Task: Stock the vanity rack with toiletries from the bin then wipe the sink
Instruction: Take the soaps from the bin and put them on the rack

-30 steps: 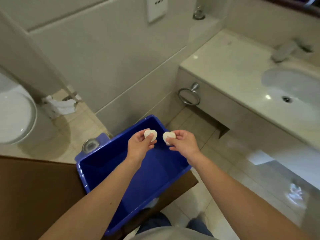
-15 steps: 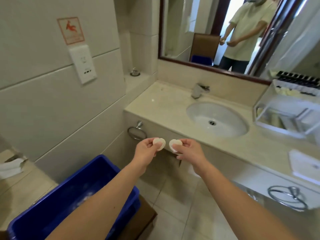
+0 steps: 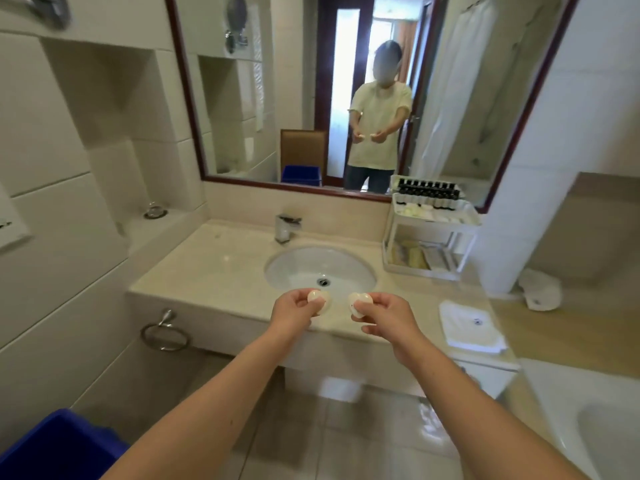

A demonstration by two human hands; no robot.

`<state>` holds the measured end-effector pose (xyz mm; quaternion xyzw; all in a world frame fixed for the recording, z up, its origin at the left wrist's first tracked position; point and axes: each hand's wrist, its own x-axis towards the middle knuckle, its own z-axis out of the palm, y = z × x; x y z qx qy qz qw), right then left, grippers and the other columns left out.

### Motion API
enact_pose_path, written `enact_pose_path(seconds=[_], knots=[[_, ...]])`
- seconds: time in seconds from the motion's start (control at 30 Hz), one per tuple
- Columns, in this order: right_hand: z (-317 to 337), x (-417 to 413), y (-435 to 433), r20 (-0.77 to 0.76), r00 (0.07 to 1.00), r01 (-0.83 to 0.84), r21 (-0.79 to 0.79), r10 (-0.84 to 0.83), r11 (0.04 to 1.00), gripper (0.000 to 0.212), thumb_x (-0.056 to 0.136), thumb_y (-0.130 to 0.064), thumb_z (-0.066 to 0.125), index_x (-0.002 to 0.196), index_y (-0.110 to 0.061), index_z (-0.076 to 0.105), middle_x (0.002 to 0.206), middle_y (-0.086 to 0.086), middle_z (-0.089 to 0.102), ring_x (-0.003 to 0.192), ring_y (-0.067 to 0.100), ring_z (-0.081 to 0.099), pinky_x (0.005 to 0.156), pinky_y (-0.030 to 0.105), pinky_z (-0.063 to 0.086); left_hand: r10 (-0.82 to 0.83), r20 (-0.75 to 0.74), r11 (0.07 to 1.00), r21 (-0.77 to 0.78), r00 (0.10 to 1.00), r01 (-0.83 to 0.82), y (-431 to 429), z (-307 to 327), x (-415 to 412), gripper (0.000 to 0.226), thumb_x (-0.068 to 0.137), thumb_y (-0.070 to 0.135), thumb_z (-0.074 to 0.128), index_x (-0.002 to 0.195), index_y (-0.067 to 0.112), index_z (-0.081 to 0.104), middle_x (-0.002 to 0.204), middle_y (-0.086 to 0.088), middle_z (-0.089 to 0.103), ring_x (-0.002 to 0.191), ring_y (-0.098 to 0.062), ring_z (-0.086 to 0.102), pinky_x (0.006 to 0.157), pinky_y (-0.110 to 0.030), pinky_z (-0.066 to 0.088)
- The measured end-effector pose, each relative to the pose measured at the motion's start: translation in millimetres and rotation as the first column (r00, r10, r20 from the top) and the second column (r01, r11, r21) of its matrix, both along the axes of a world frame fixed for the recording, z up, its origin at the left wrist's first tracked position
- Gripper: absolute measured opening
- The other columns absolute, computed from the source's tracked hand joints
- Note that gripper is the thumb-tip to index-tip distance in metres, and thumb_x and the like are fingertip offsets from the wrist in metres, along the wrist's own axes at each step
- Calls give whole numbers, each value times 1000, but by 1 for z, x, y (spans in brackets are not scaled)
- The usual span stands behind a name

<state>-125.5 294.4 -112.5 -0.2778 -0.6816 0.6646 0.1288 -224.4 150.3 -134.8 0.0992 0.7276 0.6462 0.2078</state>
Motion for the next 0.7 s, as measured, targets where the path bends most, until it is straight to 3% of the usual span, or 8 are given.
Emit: enact_pose_path(seconds=[0.33, 0.57, 0.7], knots=[[13, 9, 99, -40, 982, 183, 2, -182, 983, 14, 87, -11, 68, 101, -12, 67, 93, 5, 73, 84, 17, 71, 71, 29, 54, -195, -65, 981, -1, 979, 195, 106, 22, -12, 22, 89, 21, 67, 110, 17, 66, 99, 0, 70, 84, -11, 67, 67, -20, 47], [11, -35, 160, -42, 961, 275, 12, -275, 961, 13, 85, -11, 69, 98, -14, 68, 94, 4, 73, 86, 19, 71, 72, 29, 54, -279, -106, 959, 13, 954, 282, 181, 21, -65, 23, 89, 19, 66, 111, 11, 67, 93, -2, 70, 76, -7, 66, 64, -17, 47], [21, -73, 200, -64, 945, 322, 30, -320, 946, 19, 85, -13, 70, 104, -14, 66, 98, 4, 72, 89, 18, 70, 73, 29, 55, -301, -128, 951, 28, 945, 306, 230, 26, -109, 26, 89, 18, 67, 113, 9, 66, 98, -4, 71, 83, -12, 66, 61, -13, 47]])
